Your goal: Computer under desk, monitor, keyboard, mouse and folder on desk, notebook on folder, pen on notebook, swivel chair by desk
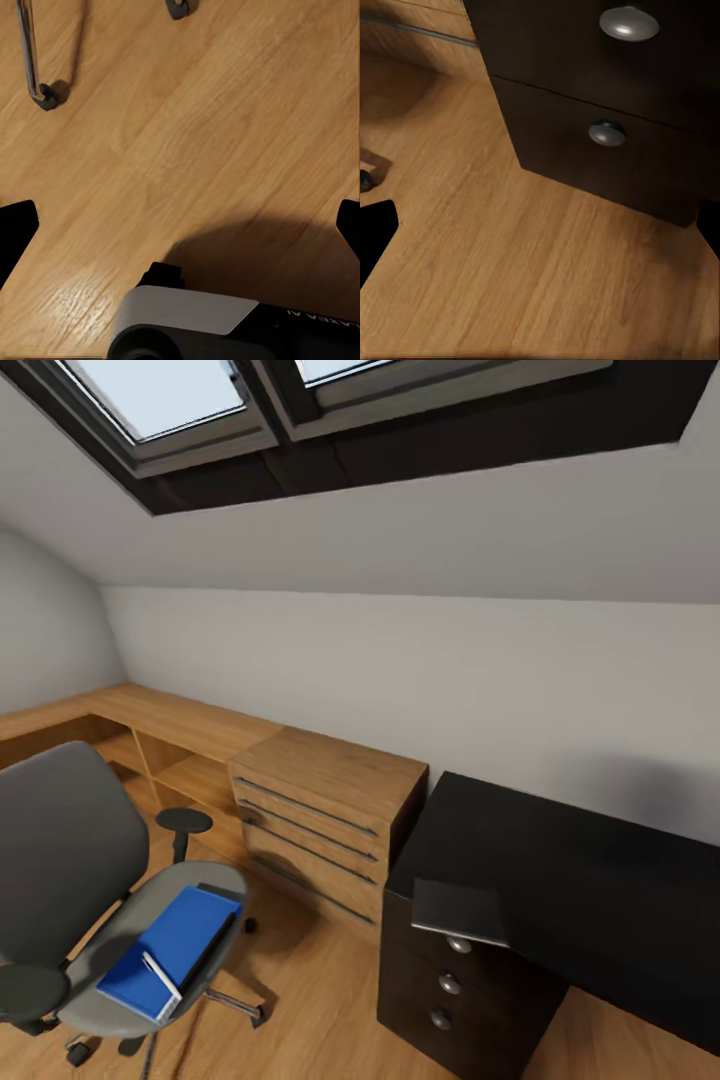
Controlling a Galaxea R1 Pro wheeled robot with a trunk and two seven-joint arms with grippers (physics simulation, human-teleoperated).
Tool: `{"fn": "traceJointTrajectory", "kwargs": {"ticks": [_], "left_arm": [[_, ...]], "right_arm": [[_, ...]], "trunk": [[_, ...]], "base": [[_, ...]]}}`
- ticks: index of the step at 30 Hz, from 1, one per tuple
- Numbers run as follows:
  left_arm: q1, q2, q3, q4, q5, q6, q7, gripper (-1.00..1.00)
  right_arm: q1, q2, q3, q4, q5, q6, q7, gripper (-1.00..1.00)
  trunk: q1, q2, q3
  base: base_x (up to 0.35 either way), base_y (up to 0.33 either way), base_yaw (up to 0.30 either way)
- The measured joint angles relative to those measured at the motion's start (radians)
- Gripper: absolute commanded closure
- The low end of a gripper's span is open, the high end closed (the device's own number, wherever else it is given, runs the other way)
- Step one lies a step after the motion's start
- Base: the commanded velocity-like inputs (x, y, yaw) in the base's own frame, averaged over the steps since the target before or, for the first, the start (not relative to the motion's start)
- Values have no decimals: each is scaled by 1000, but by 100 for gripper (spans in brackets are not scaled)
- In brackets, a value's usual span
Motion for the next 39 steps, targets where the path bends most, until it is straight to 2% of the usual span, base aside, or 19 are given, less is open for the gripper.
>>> {"fn": "traceJointTrajectory", "kwargs": {"ticks": [5, 8, 12, 39], "left_arm": [[0, 0, 0, 0, 0, -3, -1, -100], [0, 0, 0, 0, -1, -3, -2, -100], [0, 0, 0, 0, 0, -4, -3, -100], [0, 2, 1, 0, 1, -4, -3, -100]], "right_arm": [[0, 0, 0, 1, -1, -6, 1, -100], [0, 0, 0, 15, -1, -76, 0, -100], [0, 0, -1, 43, -1, -98, -1, -100], [0, 0, 0, 54, 1, -103, -1, -100]], "trunk": [[0, 0, -2], [0, 0, -2], [0, 0, -2], [0, 0, -2]], "base": [[0, 265, 257], [0, 158, 124], [0, 36, 73], [0, 2, 262]]}}
